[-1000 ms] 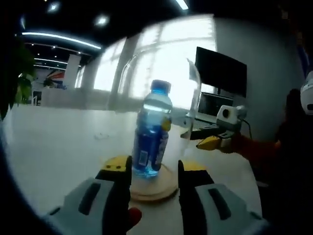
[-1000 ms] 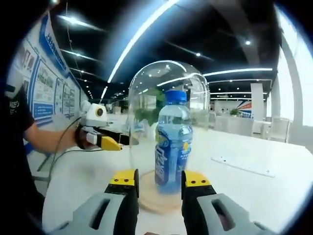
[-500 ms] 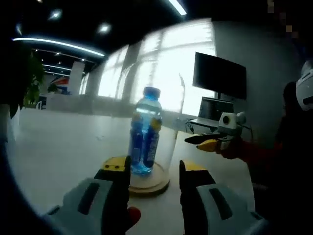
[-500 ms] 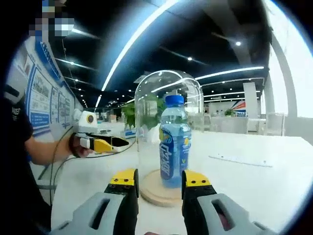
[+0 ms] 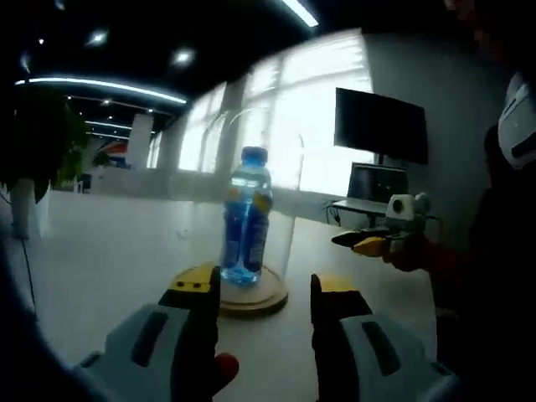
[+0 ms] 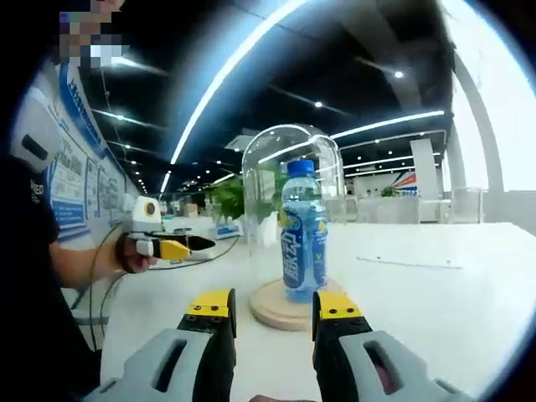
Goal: Open the cover put in the Mizone put the cover back on
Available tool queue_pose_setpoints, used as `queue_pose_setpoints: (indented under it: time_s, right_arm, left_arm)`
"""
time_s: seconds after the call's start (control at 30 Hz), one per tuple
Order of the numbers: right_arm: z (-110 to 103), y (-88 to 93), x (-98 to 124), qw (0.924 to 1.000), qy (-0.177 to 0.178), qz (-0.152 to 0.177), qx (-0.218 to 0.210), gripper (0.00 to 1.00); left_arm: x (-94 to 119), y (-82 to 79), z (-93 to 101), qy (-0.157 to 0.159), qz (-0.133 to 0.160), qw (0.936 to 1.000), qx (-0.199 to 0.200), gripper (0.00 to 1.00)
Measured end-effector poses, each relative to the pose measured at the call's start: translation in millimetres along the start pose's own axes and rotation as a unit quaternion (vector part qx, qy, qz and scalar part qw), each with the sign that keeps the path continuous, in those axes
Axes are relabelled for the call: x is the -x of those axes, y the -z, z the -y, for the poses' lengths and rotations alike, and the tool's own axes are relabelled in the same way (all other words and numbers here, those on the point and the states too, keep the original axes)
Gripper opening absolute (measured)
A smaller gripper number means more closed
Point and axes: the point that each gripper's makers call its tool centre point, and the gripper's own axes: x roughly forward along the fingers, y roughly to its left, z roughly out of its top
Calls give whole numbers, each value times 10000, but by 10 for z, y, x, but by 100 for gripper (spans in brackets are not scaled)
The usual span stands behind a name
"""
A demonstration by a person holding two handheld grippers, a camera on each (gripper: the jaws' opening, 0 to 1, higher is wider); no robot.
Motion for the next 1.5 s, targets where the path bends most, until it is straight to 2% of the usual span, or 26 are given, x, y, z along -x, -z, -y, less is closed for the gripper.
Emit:
queue_pose_setpoints:
  time_s: [0.07,0.27,0.4,0.53,0.63,0.83,0.97,1.13,1.33,1.5]
  right_arm:
    - [-37,-52,55,9996,-54,204,-171,28]
    - [-16,-5,185,9996,132,214,-156,26]
    - [-28,26,241,9995,246,198,-42,26]
    - [0,102,278,9992,356,174,-15,26]
    - [0,243,274,9990,408,-44,175,26]
    - [-2,452,271,9991,397,-144,-5,26]
    - [4,410,284,9991,412,-39,-39,26]
    - [-27,467,289,9984,489,-162,216,26]
    - [-38,490,284,9988,395,-199,198,26]
    - [-45,504,274,9989,350,-227,208,26]
  left_arm:
    - [33,26,-3,-35,53,9999,103,35]
    - [113,156,-56,-182,31,9996,231,35]
    - [178,235,-72,-254,8,9996,111,35]
    - [235,285,-105,-311,67,9994,141,35]
    - [283,322,-106,-328,75,9994,8,35]
    - [343,354,-146,-334,206,9992,29,34]
    - [327,333,-142,-317,252,9992,-57,34]
    - [328,394,-137,-348,159,9992,-120,34]
    - [341,375,-164,-365,245,9990,46,34]
    - [318,434,-172,-390,101,9992,-12,33]
